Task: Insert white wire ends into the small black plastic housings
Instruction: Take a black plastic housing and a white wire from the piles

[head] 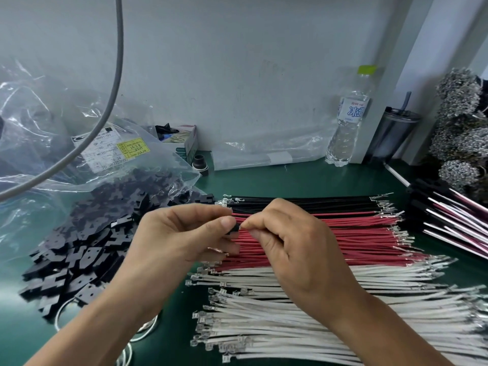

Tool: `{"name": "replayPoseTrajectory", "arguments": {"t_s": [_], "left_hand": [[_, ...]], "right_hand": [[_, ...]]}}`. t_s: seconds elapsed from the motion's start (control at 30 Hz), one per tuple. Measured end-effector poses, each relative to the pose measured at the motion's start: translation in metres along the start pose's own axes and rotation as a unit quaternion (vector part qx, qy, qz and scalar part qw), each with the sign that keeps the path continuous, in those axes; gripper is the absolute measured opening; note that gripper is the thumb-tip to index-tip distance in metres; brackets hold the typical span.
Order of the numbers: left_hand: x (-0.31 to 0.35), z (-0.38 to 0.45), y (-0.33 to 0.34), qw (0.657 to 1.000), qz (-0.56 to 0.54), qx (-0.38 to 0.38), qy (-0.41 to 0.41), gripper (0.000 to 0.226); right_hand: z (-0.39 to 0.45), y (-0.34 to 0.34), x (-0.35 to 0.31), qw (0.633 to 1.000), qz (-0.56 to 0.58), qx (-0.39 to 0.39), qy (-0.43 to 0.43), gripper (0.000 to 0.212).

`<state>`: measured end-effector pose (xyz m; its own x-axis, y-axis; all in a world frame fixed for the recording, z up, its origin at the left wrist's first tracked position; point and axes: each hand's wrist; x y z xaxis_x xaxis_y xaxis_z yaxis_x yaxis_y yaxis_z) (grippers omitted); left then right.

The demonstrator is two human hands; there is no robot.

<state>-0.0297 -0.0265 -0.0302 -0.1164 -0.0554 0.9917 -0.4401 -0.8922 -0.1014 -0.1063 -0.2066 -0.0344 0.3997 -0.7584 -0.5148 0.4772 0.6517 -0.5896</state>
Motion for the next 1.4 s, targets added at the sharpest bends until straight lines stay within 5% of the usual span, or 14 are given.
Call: {"name": "replayPoseTrajectory", "arguments": {"t_s": [0.1, 0.17, 0.63, 0.8, 1.03, 1.27, 1.4], "left_hand": [[-0.005, -0.001, 0.000, 0.959, 0.227, 0.016, 0.170, 0.040], [-0.008, 0.000, -0.002, 0.940, 0.279, 0.029, 0.192, 0.031], [-0.011, 0.002, -0.007, 0.978, 0.136, -0.057, 0.150, 0.012], [-0.013, 0.002, 0.000, 0.981, 0.121, -0.054, 0.143, 0.010], [-0.015, 0.005, -0.003, 0.977, 0.138, 0.013, 0.164, 0.014], [-0.016, 0.006, -0.002, 0.982, 0.113, 0.021, 0.148, 0.018], [-0.014, 0.007, -0.005, 0.991, 0.071, 0.015, 0.111, 0.023]], "right_hand": [[-0.001, -0.002, 0.004, 0.999, 0.015, 0.000, 0.032, 0.015], [-0.001, -0.005, 0.004, 0.999, 0.018, 0.000, 0.033, 0.011], [0.000, -0.009, -0.001, 0.999, -0.032, -0.019, -0.017, 0.015], [0.008, -0.031, -0.011, 0.986, -0.160, -0.034, -0.023, 0.006], [-0.006, -0.032, -0.038, 0.945, -0.077, -0.305, 0.085, 0.030], [-0.013, -0.029, -0.033, 0.952, -0.070, -0.283, 0.098, 0.001], [-0.007, -0.040, -0.024, 0.966, 0.020, -0.209, 0.151, 0.013]]}}
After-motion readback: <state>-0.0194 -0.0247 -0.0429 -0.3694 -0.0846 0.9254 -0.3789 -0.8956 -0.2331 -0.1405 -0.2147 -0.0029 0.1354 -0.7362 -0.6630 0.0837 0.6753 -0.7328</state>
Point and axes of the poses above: each hand's wrist, its own z-axis towards the middle knuckle, its own y-axis out of the palm, x = y × z, and after that the axes turned 8 degrees about z, right-handed
